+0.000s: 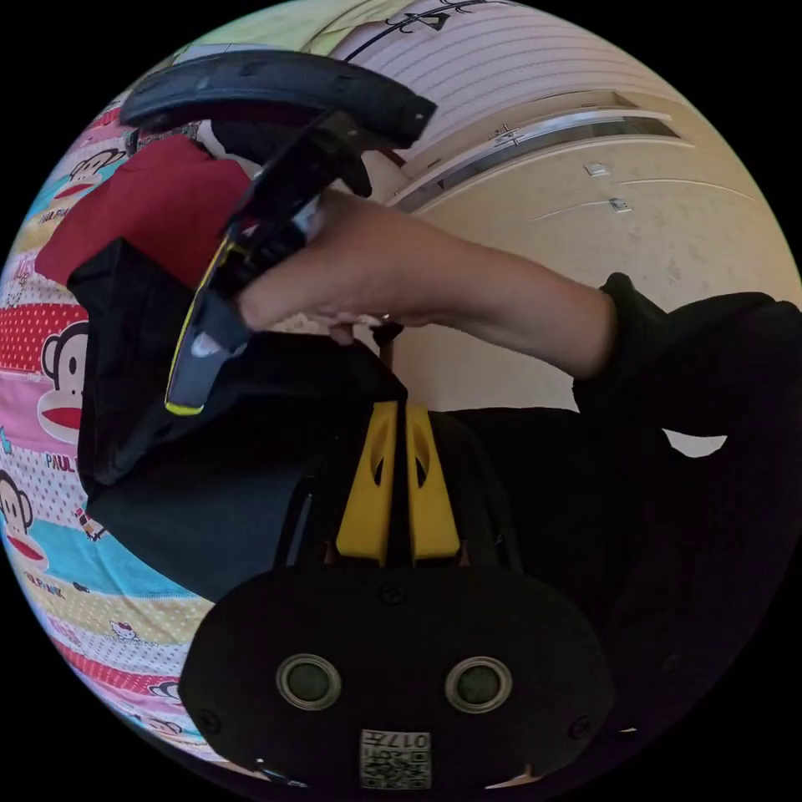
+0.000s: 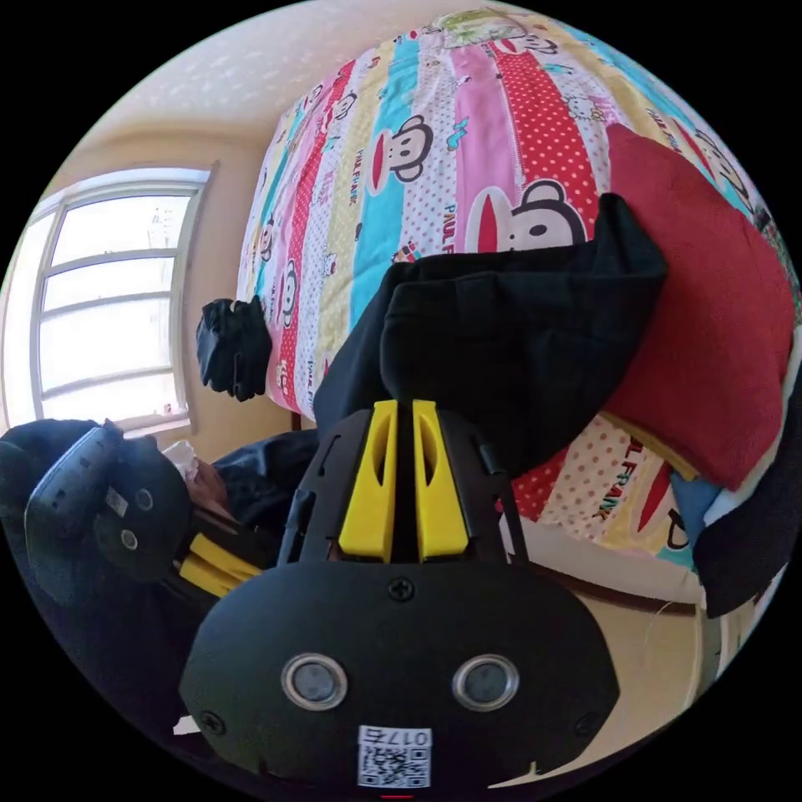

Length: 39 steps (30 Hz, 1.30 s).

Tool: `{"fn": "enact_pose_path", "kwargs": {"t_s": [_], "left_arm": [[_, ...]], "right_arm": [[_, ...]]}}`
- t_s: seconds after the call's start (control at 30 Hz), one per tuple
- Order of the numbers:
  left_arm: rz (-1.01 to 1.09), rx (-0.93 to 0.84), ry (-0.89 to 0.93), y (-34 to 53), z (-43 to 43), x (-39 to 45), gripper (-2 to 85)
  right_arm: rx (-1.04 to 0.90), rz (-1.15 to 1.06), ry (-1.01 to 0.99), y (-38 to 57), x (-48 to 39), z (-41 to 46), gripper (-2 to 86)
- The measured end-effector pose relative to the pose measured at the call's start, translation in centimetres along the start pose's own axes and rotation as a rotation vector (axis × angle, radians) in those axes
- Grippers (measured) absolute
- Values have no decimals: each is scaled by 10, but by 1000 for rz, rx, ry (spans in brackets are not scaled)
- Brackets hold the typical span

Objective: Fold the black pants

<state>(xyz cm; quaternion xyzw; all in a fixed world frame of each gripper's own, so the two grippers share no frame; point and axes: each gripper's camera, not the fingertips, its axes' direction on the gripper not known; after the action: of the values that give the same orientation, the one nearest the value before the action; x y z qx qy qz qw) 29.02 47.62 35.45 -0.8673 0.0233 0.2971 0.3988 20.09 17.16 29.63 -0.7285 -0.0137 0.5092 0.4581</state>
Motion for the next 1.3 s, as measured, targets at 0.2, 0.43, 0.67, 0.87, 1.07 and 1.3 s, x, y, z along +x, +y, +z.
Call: {"fn": "enact_pose_path", "kwargs": {"t_s": [0.2,0.43,0.67,0.87,1.07,1.3], "left_arm": [[-26,87,182,-15,9,-10,-7],[-280,220,53,-17,-11,-95,51],[-330,192,-148,-69,-13,-186,118],[-305,53,-231,-124,55,-227,157],[-468,203,-53,-89,103,-206,72],[-424,660,134,45,49,-53,3]], "right_arm": [[288,354,125,131,70,-40,31],[460,770,-29,256,159,46,40],[706,820,-184,308,172,70,142],[646,813,-198,321,196,80,177],[573,673,-358,350,182,109,76],[705,409,-372,402,96,29,17]]}}
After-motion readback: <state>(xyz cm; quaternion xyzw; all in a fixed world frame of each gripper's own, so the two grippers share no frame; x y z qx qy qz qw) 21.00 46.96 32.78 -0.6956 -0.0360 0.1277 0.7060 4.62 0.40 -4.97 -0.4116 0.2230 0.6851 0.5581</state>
